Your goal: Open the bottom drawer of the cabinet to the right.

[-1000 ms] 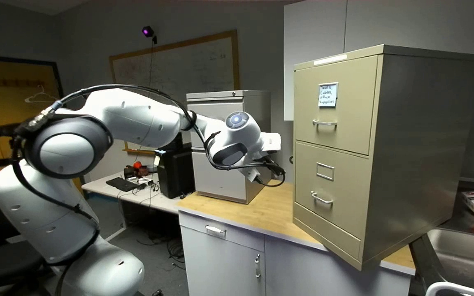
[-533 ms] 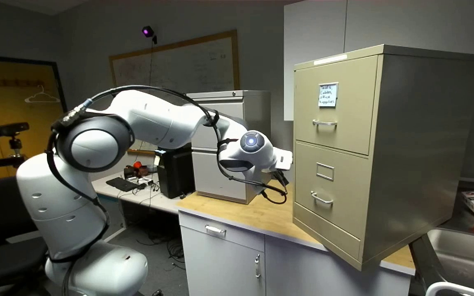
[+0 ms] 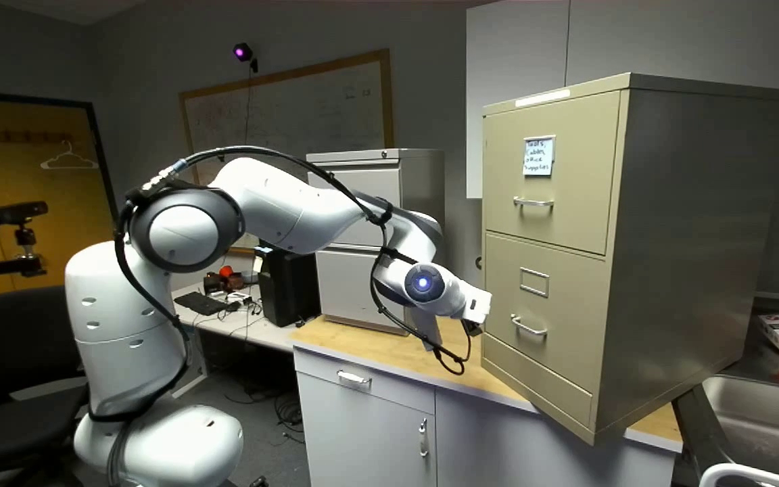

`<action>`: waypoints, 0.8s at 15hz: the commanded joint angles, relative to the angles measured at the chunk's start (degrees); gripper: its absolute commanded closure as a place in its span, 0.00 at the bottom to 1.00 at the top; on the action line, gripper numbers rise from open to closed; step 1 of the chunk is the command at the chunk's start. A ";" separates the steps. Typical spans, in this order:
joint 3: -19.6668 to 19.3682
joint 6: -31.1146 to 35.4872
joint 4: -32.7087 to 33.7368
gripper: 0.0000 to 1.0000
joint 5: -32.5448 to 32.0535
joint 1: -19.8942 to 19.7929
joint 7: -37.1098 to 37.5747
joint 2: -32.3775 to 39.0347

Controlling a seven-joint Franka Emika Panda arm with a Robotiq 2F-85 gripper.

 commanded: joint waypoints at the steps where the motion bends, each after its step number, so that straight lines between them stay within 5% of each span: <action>1: -0.64 -3.69 3.06 0.00 11.09 -0.58 -5.21 6.10; 6: -1.04 -5.62 3.21 0.00 21.96 -2.27 -8.59 9.90; 7: 6.87 -4.80 3.27 0.00 22.78 -10.51 -9.28 9.38; 12: 14.70 -4.87 3.93 0.00 27.56 -21.73 -11.23 9.57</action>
